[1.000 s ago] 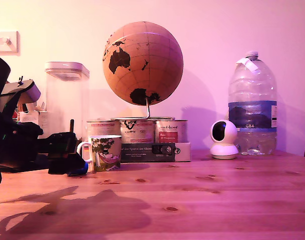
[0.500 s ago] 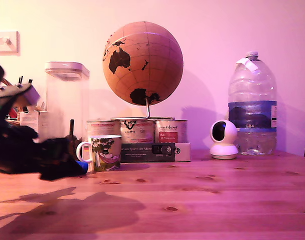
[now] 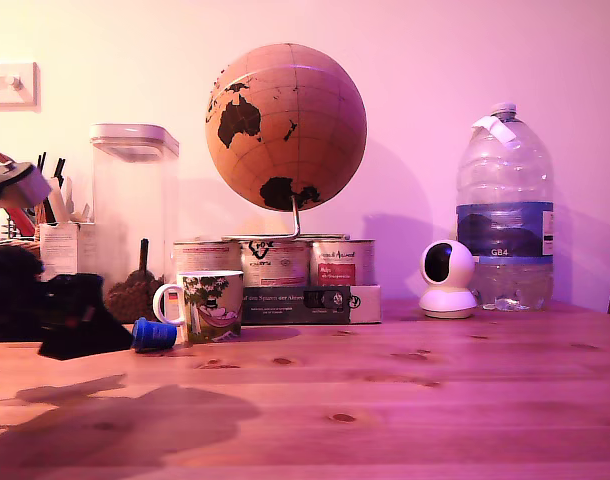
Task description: Pick up the coffee capsules from the table one by one and drop them inside the nearest coffee cup
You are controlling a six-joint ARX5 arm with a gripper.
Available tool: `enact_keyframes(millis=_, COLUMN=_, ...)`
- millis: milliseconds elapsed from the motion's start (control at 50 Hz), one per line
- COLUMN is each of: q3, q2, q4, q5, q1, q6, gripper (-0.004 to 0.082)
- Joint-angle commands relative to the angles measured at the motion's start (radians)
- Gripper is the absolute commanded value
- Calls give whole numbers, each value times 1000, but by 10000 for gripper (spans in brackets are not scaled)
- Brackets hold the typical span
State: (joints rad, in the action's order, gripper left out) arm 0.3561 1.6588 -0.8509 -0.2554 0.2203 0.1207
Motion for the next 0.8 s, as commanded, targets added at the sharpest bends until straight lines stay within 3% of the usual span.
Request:
enact_keyframes(millis=0, q3=-6, q2=-24, q4=-8, q5=-12, q1=-21, q6=19, gripper=596)
enact_keyframes(millis=80, q3=-6, q2=-27, q4=-9, q5=-37, q1=-54, q6=19, gripper=596)
enact_keyframes(millis=240, q3=-6, q2=-27, q4=-17, q5=-160, q1=-127, q6=18, gripper=596)
enact_keyframes(millis=500, q3=1, q2=-27, q4=-47, q5=-278, q1=-203, q6=10, gripper=596)
enact_keyframes(millis=780, q3=18, q2=-27, q4=-47, q5=-286, q1=-207, q6=22, gripper=596)
